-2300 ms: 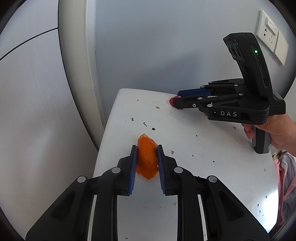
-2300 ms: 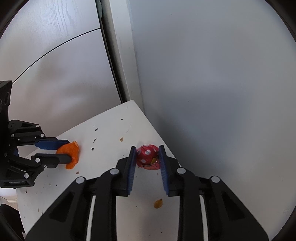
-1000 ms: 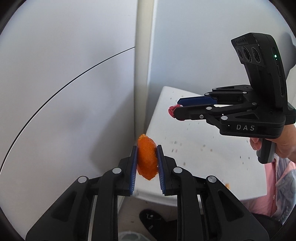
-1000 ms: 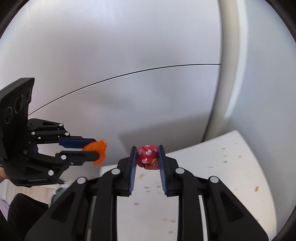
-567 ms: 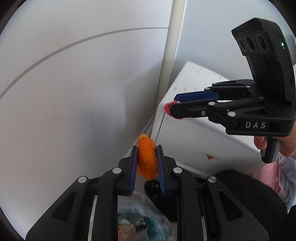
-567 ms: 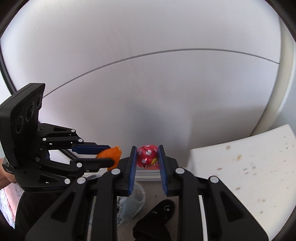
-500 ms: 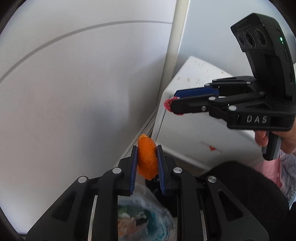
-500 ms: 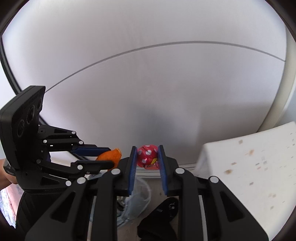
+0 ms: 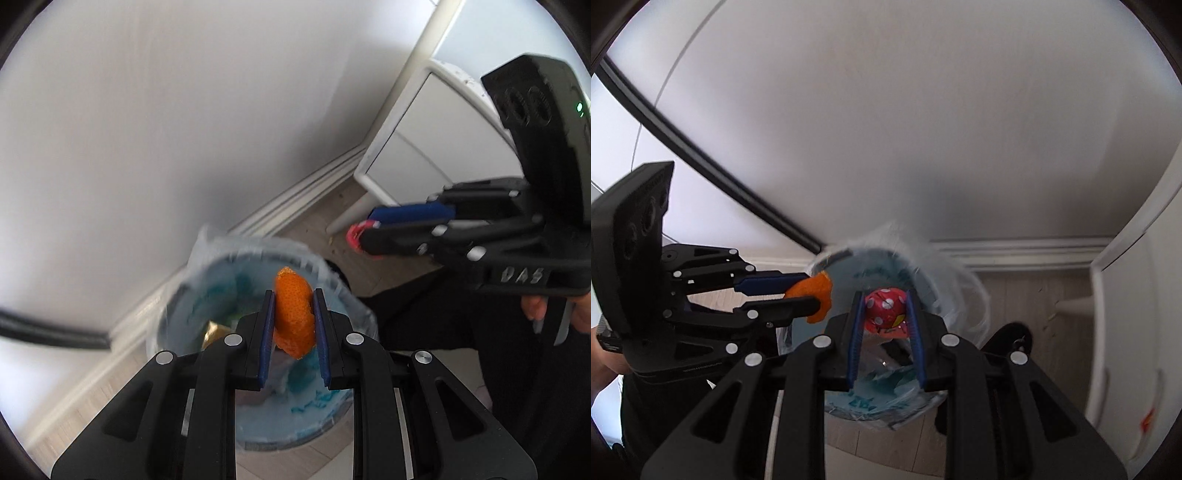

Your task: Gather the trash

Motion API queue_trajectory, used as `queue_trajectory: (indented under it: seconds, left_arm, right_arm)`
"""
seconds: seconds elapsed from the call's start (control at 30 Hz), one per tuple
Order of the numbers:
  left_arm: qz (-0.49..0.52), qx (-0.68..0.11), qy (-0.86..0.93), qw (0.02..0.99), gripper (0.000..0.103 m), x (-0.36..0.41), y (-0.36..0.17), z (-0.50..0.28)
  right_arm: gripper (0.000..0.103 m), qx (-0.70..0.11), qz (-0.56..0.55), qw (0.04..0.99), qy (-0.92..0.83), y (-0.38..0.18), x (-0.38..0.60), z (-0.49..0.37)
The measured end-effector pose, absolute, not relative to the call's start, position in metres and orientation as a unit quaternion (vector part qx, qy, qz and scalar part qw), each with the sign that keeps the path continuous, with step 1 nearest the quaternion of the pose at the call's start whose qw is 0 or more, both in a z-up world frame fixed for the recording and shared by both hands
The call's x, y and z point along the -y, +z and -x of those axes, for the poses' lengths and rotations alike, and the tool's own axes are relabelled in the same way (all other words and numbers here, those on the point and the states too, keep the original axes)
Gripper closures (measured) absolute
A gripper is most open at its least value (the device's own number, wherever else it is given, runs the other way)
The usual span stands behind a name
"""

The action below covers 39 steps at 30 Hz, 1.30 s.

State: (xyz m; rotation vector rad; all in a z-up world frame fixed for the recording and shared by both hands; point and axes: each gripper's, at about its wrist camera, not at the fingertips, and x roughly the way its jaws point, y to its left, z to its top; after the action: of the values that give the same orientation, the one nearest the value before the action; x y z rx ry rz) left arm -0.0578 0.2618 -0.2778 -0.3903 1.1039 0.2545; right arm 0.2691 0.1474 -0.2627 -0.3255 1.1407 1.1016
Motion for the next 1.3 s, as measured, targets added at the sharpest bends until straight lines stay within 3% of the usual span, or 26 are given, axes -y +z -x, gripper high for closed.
queue_trajectory:
  seconds: [0.4, 0.63, 0.7, 0.77, 0.8, 0.87, 0.9, 1.3]
  left_arm:
    - [0.23, -0.544, 0.14, 0.795, 0.084, -0.274, -0.319, 0.118]
    - [0.25, -0.55, 0.138, 0.785, 0.084, -0.279, -0.334, 0.132]
    - [0.249, -0.554, 0.139, 0.782, 0.076, -0.28, -0.334, 0.136]
    - [0.251, -0.557, 0.138, 0.78, 0.045, -0.28, -0.335, 0.14]
    - [0.248, -0.557, 0.139, 0.78, 0.037, -0.28, -0.335, 0.142]
    - [0.247, -0.555, 0.137, 0.783, 0.011, -0.28, -0.335, 0.144]
    - [0.244, -0.552, 0.138, 0.785, 0.007, -0.28, -0.335, 0.144]
    - [0.215, -0.469, 0.234, 0.824, 0.006, -0.277, -0.296, 0.153]
  right_arm:
    - [0.08, -0.554, 0.156, 0.659, 0.485, -0.327, -0.151, -0.237]
    - [0.079, -0.56, 0.16, 0.655, 0.481, -0.334, -0.155, -0.219]
    - [0.068, -0.559, 0.154, 0.661, 0.477, -0.336, -0.155, -0.221]
    - [0.021, -0.557, 0.144, 0.67, 0.47, -0.337, -0.153, -0.225]
    - [0.012, -0.556, 0.138, 0.674, 0.467, -0.336, -0.152, -0.228]
    - [0.009, -0.554, 0.134, 0.681, 0.461, -0.334, -0.15, -0.231]
    - [0.009, -0.55, 0.134, 0.685, 0.458, -0.33, -0.149, -0.231]
    - [0.007, -0.492, 0.17, 0.727, 0.448, -0.299, -0.143, -0.213]
